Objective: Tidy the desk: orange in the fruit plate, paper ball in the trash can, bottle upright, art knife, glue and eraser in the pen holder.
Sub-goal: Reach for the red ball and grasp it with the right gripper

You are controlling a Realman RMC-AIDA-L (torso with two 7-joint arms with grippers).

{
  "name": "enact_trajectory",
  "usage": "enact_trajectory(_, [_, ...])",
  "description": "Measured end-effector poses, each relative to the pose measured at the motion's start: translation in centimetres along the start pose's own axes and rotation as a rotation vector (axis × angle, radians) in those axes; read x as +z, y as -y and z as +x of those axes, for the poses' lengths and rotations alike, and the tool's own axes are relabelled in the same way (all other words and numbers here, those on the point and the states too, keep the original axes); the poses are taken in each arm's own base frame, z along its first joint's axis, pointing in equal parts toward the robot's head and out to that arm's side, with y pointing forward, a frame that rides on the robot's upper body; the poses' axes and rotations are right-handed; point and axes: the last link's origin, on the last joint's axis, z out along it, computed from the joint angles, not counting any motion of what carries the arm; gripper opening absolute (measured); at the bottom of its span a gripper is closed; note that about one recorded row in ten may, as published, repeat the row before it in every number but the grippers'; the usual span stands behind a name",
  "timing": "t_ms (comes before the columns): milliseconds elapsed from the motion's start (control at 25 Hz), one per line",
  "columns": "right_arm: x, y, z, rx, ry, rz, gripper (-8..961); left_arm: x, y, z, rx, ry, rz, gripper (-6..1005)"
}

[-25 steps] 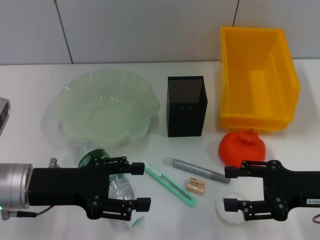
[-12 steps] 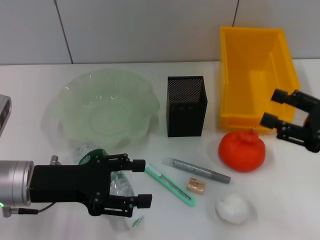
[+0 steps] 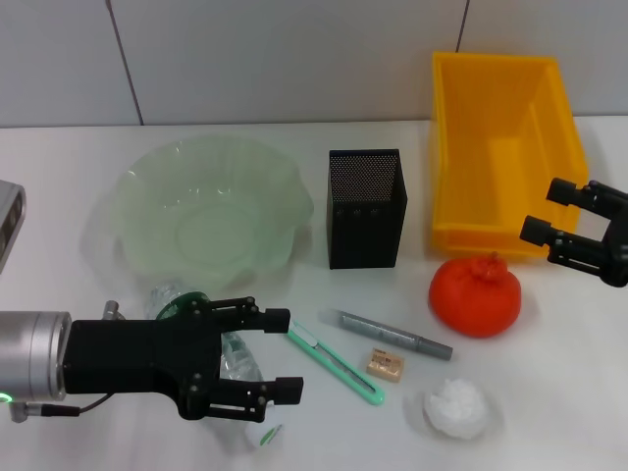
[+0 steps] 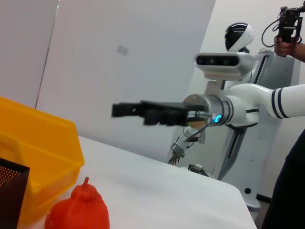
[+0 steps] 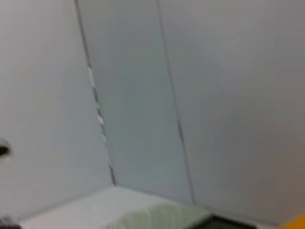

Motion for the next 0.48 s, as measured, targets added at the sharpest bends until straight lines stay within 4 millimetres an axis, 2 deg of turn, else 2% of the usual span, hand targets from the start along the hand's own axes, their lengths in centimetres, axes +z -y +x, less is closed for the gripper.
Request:
enact_trajectory(320, [1.9,0.8,1.5,-0.009,-0.183,0.004,762,0.1,0.1,0.0,0.002,0.001,0.005,846])
enact_trajectory(480, [2.2,1.0,2.1,-0.031,-0.225,0.013,762,0.1,0.0,-0.1,0.001,0.000,0.004,846])
